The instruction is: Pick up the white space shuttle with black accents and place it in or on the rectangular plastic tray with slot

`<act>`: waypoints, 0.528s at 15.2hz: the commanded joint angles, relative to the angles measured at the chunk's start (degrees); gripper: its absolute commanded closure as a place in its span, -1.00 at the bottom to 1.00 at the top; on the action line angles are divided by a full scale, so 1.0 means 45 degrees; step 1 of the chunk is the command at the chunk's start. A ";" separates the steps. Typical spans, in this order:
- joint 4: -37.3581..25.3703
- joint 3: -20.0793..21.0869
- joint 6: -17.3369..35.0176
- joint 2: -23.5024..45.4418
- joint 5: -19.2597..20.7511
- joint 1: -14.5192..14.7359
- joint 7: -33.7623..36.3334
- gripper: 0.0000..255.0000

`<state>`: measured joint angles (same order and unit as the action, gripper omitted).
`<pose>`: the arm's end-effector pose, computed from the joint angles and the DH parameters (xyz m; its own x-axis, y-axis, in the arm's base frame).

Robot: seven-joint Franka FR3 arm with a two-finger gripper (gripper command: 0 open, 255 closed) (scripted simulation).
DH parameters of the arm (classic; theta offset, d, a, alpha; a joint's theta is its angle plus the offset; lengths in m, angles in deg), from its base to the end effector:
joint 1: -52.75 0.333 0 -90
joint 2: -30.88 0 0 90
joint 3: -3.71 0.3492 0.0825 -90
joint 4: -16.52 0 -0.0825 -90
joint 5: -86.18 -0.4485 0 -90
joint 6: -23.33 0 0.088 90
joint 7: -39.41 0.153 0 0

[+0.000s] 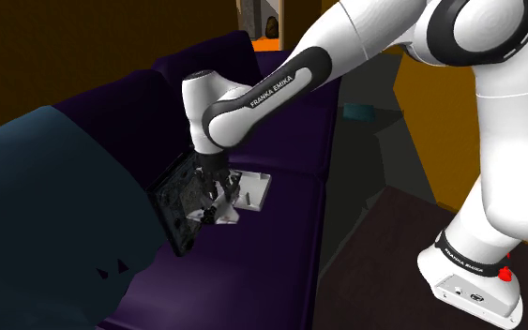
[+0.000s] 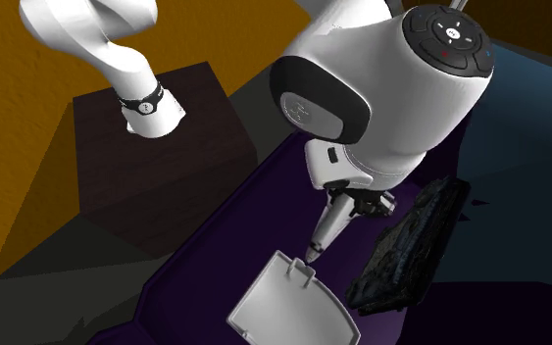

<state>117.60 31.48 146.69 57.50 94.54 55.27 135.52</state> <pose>0.6331 0.3339 0.2733 0.4429 -0.8923 -0.0879 -0.8944 -0.4465 0.0254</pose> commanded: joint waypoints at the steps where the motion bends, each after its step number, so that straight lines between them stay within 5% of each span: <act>1: -0.0389 -0.0156 -0.0163 0.0255 0.0052 -0.0250 -0.0431 1.00; 8: -0.2233 -0.0726 -0.0953 0.1410 0.0247 -0.1144 -0.2055 1.00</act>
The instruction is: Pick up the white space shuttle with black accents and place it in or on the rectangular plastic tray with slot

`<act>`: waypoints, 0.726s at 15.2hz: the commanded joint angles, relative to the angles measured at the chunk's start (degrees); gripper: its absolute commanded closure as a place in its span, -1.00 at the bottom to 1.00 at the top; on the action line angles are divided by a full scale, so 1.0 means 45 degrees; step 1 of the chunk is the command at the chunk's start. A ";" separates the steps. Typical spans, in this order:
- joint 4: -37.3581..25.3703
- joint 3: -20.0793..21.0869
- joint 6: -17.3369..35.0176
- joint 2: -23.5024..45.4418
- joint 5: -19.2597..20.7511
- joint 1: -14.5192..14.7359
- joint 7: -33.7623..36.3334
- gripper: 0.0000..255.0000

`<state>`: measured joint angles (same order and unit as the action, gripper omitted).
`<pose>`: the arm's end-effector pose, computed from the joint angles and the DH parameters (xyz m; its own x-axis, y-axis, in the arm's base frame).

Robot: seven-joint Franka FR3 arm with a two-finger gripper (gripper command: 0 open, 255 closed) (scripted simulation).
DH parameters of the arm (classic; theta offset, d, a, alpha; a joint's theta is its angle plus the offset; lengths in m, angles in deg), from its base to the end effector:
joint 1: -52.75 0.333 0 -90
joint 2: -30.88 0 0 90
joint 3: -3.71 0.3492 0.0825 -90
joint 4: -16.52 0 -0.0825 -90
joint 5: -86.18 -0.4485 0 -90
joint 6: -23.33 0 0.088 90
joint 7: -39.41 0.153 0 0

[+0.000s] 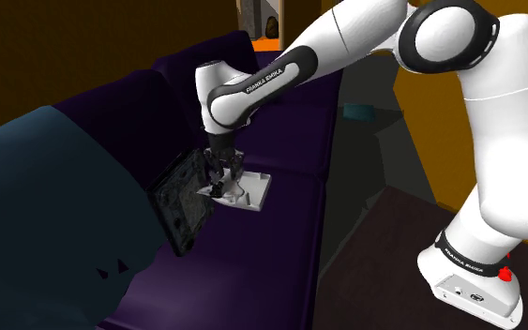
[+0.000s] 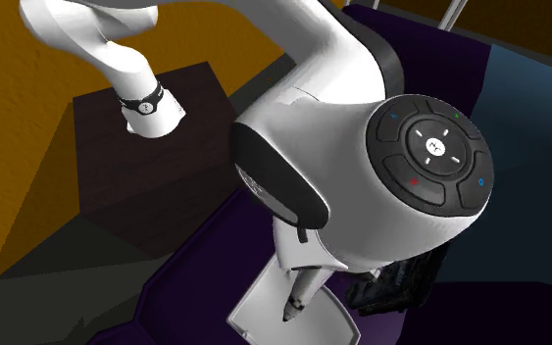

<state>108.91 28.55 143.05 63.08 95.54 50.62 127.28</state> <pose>0.7087 0.2474 0.2693 0.4426 -0.8924 -0.0876 -0.8946 -0.4462 0.0253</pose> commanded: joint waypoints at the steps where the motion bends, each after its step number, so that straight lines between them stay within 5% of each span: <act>1: -0.0646 -0.0153 -0.0290 0.0379 0.0060 -0.0216 -0.0446 1.00; 6: -0.2745 -0.0553 -0.1179 0.1636 0.0236 -0.0654 -0.1544 1.00; 11: -0.2484 -0.0646 -0.0556 0.2013 0.0360 -0.0618 -0.1510 1.00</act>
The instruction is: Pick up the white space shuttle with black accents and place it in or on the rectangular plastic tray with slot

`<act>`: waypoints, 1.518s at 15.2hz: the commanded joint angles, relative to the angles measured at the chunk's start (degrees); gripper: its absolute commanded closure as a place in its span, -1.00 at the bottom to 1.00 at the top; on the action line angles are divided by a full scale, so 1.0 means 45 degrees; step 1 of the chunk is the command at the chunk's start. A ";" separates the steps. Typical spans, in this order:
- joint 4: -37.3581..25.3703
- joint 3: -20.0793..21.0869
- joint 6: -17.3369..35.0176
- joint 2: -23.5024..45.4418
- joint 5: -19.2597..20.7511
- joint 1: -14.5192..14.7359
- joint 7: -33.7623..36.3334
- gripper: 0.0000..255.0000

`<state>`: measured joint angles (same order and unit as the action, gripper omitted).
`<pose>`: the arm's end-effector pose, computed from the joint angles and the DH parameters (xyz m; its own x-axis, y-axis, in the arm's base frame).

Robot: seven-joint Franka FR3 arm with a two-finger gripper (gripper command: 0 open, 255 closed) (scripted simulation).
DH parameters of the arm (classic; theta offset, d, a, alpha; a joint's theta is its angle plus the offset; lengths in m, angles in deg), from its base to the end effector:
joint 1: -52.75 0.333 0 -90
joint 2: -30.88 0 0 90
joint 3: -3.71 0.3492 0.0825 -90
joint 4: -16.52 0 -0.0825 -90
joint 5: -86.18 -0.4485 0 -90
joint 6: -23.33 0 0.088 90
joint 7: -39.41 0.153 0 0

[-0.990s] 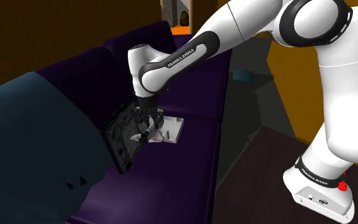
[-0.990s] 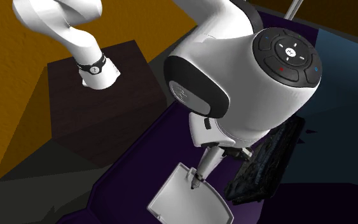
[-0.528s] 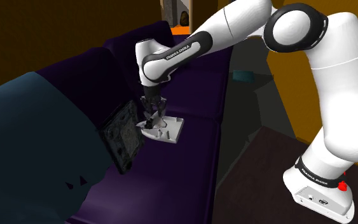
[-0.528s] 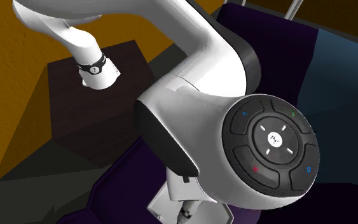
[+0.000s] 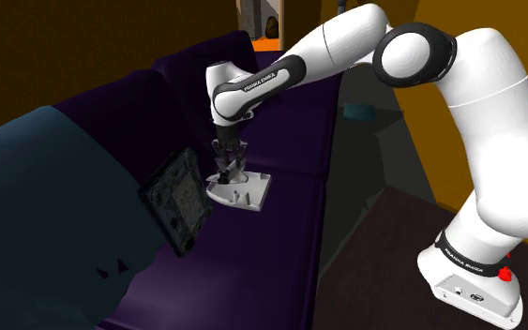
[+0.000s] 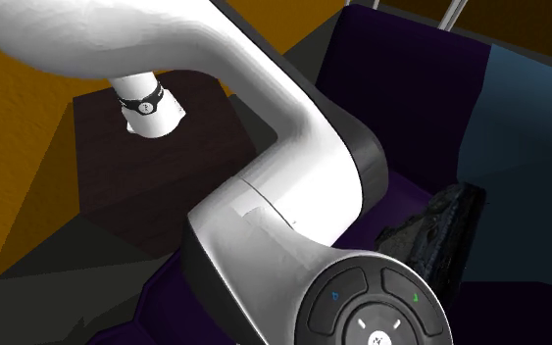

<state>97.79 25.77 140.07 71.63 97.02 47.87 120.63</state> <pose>0.7741 0.1708 0.2446 0.4427 -0.8924 -0.0877 -0.8945 -0.4464 0.0260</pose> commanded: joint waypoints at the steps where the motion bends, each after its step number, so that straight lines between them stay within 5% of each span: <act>1: 0.0029 -0.0048 0.0228 0.0195 0.0055 0.0003 -0.0025 1.00; 14: 0.0198 -0.0171 0.0880 0.0691 0.0204 0.0068 0.0015 1.00; 15: 0.0198 -0.0171 0.0880 0.0690 0.0204 0.0067 0.0014 -1.00; 20: 0.0196 -0.0171 0.0879 0.0692 0.0204 0.0068 0.0015 -1.00; 23: -0.0198 -0.0032 -0.0061 0.0130 0.0017 -0.0029 -0.0096 -1.00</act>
